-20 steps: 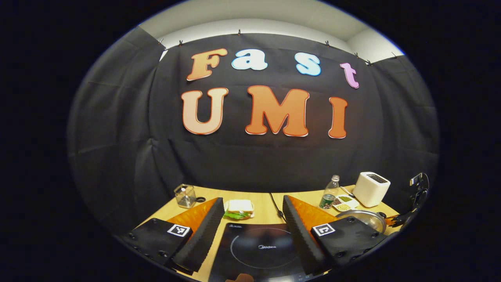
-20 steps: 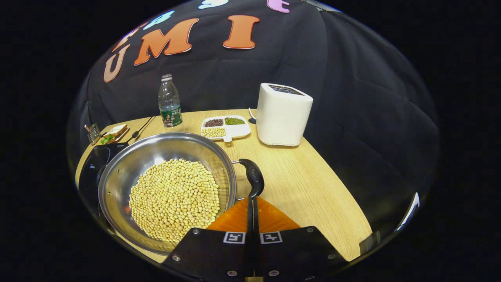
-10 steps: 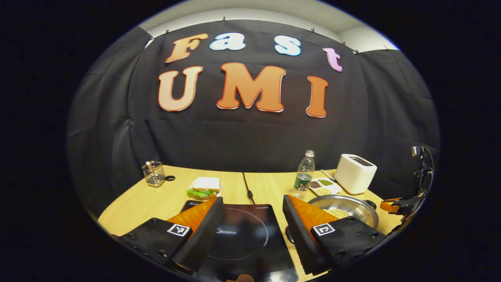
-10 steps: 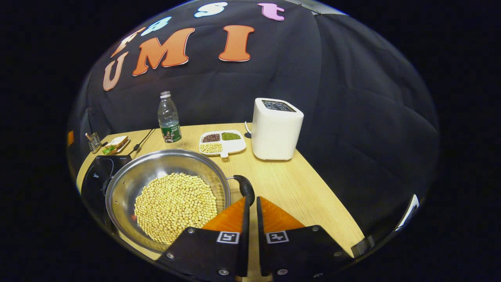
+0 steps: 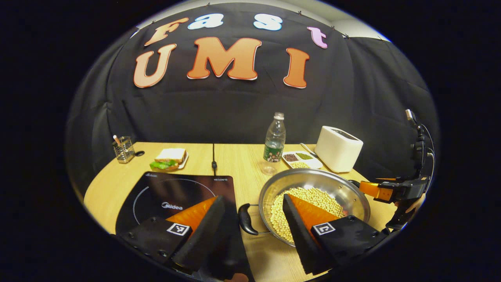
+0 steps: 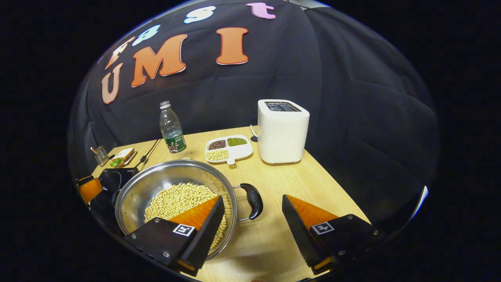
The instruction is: First push the handle of the pot to place it horizontally, then grasp the pot with both hands and set it on the induction cooktop.
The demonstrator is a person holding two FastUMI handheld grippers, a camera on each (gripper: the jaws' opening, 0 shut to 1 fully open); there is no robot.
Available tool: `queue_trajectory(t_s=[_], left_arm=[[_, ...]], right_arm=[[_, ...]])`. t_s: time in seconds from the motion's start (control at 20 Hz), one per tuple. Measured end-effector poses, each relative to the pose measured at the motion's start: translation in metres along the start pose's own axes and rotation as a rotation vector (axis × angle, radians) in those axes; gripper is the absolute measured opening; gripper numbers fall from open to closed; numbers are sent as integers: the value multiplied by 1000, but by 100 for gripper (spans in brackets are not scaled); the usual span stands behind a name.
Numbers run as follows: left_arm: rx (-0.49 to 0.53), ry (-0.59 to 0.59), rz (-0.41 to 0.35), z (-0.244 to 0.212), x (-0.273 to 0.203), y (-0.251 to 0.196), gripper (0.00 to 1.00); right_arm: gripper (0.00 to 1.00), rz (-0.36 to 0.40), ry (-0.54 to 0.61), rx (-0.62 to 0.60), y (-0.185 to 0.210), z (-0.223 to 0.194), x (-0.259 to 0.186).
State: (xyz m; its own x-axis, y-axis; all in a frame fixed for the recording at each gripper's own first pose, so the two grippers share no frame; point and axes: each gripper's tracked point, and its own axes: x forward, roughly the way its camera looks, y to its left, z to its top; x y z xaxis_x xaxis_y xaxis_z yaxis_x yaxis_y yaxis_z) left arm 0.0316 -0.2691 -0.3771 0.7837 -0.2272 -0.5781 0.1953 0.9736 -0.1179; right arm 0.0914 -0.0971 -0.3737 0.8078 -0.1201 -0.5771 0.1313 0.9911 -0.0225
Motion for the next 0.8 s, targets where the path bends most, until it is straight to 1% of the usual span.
queue_trajectory(t_s=[0.15, 0.2, 0.25, 0.4, 0.5, 0.55, 0.6, 0.65, 0.7, 0.75, 0.8], left_arm=[[-1, 62, 13, -19, 12, -5, 99], [-6, 81, 14, -27, 15, -7, 99], [-12, 97, 11, -30, 17, -10, 98], [2, 111, 35, -31, 20, -5, 99], [-11, 133, 41, -36, 24, -5, 99], [-26, 158, 42, -42, 27, -4, 99], [-41, 181, 45, -49, 27, -3, 99], [-51, 202, 50, -53, 30, -2, 99], [-36, 184, 51, -47, 33, 0, 99], [-37, 192, 52, -49, 36, -2, 99], [-33, 194, 58, -49, 40, -3, 99]], right_arm=[[94, -10, 27, -24, -5, -8, 14], [94, 11, 27, -13, -3, -9, 17], [95, 15, 41, -4, -1, -12, 23], [95, 35, 79, 7, 2, -21, 35], [95, 53, 114, 7, 6, -31, 41], [94, 92, 118, 21, 13, -31, 41], [78, 115, 126, 37, 20, -33, 43], [66, 120, 120, 43, 19, -32, 42], [54, 117, 125, 39, 19, -32, 41], [55, 119, 124, 31, 19, -32, 42], [54, 118, 124, 28, 18, -32, 41]])
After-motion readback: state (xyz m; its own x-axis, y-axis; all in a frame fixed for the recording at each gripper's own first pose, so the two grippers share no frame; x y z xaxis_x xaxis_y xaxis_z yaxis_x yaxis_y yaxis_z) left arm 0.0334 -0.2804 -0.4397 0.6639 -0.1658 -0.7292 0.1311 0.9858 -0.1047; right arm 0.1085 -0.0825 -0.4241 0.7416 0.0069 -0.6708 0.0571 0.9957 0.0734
